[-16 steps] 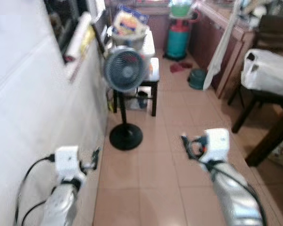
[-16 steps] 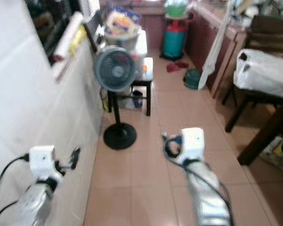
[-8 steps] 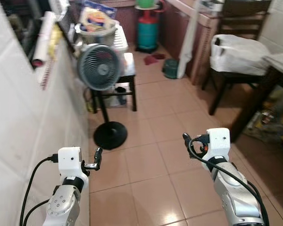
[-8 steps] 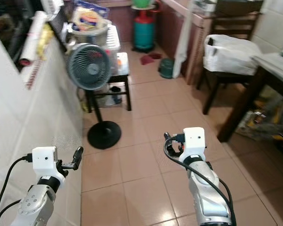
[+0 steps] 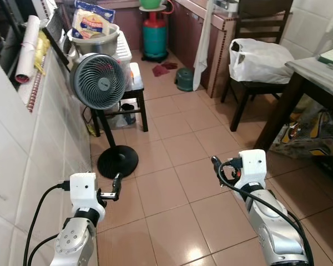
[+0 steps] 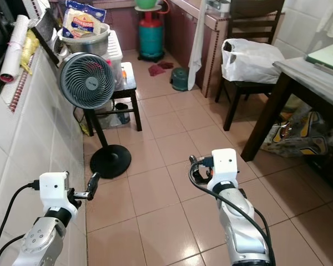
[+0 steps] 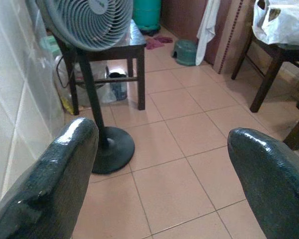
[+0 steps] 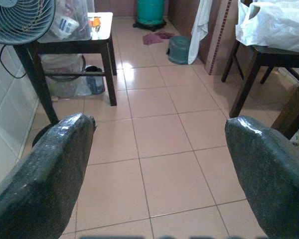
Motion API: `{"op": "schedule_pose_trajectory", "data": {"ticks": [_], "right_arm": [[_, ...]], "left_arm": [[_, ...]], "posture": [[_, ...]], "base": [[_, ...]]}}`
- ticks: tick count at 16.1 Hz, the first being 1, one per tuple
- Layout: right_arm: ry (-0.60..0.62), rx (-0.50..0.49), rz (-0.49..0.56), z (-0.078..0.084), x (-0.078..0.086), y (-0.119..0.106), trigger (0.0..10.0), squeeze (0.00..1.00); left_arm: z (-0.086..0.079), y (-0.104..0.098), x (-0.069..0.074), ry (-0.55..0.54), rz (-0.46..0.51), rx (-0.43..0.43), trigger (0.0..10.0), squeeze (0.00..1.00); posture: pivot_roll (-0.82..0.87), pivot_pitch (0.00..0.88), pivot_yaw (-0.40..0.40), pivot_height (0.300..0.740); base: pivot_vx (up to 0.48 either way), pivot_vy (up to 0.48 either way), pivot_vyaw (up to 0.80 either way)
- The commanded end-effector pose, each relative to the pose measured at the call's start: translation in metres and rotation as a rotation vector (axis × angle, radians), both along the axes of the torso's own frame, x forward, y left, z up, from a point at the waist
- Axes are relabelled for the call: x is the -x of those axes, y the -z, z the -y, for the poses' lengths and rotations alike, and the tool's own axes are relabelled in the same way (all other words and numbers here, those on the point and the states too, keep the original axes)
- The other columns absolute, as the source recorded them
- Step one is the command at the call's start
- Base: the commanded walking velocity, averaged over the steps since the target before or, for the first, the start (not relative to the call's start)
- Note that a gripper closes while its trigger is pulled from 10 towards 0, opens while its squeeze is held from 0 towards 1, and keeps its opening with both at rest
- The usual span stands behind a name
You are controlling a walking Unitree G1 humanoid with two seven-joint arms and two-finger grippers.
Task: Setting the table
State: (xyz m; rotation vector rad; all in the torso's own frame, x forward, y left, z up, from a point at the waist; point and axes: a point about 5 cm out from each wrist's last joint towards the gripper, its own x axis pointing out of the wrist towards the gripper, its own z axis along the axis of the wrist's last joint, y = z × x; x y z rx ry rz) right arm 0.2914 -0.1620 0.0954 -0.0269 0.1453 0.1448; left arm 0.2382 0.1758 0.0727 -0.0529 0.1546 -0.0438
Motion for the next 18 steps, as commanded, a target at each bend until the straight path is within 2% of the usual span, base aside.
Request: {"op": "schedule_pose_trajectory", "data": {"ticks": [1, 4, 11, 16, 18], "right_arm": [[-0.002, 0.003, 0.005, 0.0009, -0.0015, -0.0010, 10.0, 0.00], [0.001, 0.000, 0.009, 0.0016, -0.0009, -0.0010, 10.0, 0.00], [0.005, 0.003, 0.014, 0.0040, 0.0014, -0.0008, 10.0, 0.00], [0.011, 0.008, 0.008, 0.0045, 0.0011, -0.0008, 10.0, 0.00], [0.017, 0.003, 0.000, 0.0050, 0.0013, 0.0001, 10.0, 0.00]], "left_arm": [[0.0010, -0.0037, 0.0001, 0.004, 0.017, 0.002, 10.0, 0.00], [0.0008, -0.0026, 0.0005, 0.007, 0.012, 0.001, 10.0, 0.00], [0.0027, -0.0001, 0.0011, 0.009, 0.002, 0.004, 10.0, 0.00], [0.0018, -0.0001, 0.0007, 0.003, 0.003, 0.024, 10.0, 0.00], [0.0015, -0.0014, -0.0003, -0.004, 0.009, 0.021, 10.0, 0.00]], "posture": [[-0.12, 0.028, 0.037, 0.740], [-0.12, 0.029, 0.038, 0.740], [-0.13, 0.035, 0.038, 0.740], [-0.13, 0.038, 0.038, 0.740], [-0.13, 0.038, 0.040, 0.740]], "base": [[0.000, -0.319, -0.77], [0.000, -0.319, -0.78], [0.000, -0.307, 0.00], [0.000, 0.000, 0.00], [0.000, 0.000, -0.80]]}}
